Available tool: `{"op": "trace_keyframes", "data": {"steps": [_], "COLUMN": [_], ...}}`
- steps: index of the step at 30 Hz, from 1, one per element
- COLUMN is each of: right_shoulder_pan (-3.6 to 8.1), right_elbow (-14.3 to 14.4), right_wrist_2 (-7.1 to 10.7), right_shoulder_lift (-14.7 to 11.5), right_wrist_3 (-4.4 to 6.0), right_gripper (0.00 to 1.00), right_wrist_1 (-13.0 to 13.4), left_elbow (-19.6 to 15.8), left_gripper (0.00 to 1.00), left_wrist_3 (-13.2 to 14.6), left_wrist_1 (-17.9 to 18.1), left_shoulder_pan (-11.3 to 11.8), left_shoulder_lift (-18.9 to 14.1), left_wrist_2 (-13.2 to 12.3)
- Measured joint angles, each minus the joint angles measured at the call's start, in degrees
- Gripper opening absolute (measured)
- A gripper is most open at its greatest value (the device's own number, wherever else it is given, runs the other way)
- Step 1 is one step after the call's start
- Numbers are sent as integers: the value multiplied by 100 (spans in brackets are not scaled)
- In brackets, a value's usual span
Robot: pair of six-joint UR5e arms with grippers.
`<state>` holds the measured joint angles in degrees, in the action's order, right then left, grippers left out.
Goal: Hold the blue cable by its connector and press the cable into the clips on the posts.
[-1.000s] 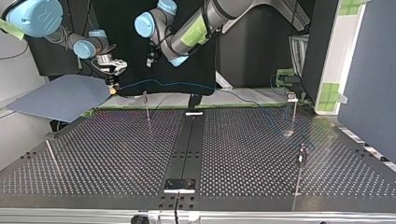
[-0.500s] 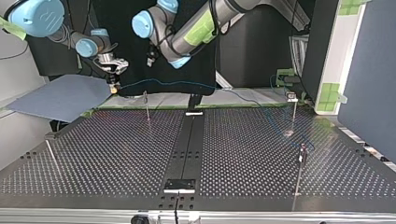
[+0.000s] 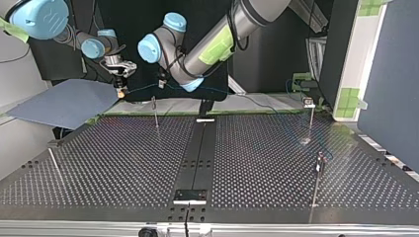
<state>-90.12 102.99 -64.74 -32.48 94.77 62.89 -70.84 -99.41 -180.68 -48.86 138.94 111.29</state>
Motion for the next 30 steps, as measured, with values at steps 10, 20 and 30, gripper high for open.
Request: {"op": "trace_keyframes", "data": {"steps": [10, 20, 30], "right_shoulder_pan": [-12, -51, -113], "right_elbow": [14, 12, 8], "right_wrist_2": [44, 48, -11], "right_shoulder_lift": [5, 7, 15], "right_wrist_3": [60, 69, 69], "right_gripper": [0, 0, 0], "right_wrist_1": [47, 97, 203], "left_elbow": [518, 1015, 1526], "left_gripper": [100, 100, 100], "left_wrist_3": [251, 134, -200], "left_wrist_1": [-519, -1016, -1525], "left_shoulder_pan": [-57, -33, 55], "left_shoulder_lift": [468, 893, 925], "left_wrist_2": [-22, -38, -290]}}
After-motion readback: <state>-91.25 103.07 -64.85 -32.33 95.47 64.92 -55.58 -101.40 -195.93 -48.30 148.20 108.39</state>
